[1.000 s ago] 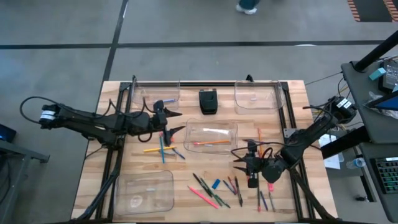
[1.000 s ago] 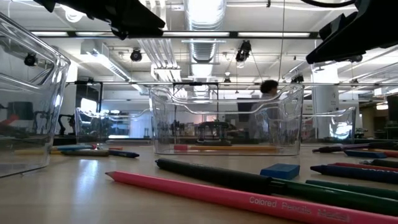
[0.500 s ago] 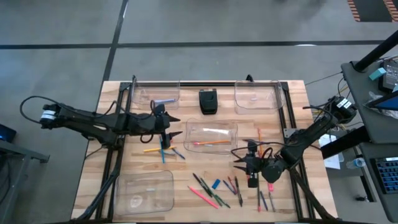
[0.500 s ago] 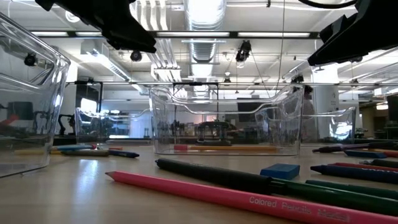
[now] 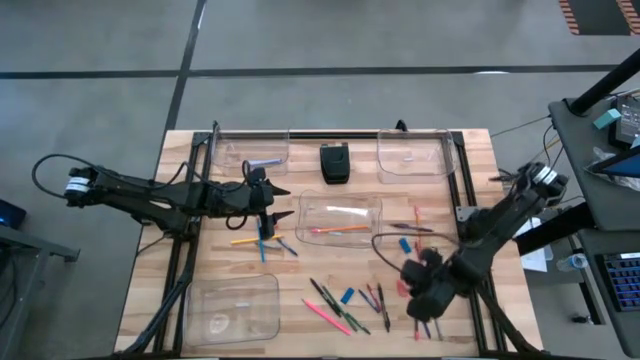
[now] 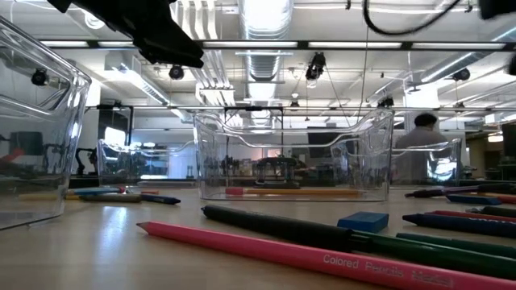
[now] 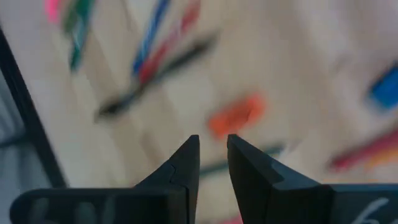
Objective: Sort crayons/erasers/pens/pencils in bins
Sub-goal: Put the gray crayon into the top right transparent bin
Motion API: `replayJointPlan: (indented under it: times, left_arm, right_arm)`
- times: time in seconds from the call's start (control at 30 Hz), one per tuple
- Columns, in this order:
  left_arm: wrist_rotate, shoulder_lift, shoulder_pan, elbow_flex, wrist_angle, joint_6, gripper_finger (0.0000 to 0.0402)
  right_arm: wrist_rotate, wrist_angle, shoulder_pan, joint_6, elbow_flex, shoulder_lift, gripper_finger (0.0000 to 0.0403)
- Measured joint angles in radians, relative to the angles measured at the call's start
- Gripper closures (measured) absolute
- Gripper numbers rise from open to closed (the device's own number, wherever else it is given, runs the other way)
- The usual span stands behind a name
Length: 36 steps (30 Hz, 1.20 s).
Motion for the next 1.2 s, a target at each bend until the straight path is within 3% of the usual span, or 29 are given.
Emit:
replayJointPlan:
  times: [0.13,0.43,0.73,1.2]
  left_arm:
    - [-0.001,0.0,0.0,0.0,0.001,-0.007,0.0159]
    - [-0.003,0.0,-0.011,-0.013,0.004,-0.082,0.0159]
    - [-0.003,0.032,-0.052,-0.021,0.049,-0.131,0.0159]
    - [-0.002,0.117,-0.084,-0.019,0.109,-0.155,0.0159]
  right_arm:
    - [-0.091,0.002,0.07,0.149,0.025,0.064,0.033]
    - [-0.08,0.018,0.219,0.401,0.074,0.166,0.033]
    - [-0.155,0.017,0.273,0.59,0.081,0.247,0.033]
    - [-0.176,0.048,0.291,0.659,0.078,0.317,0.033]
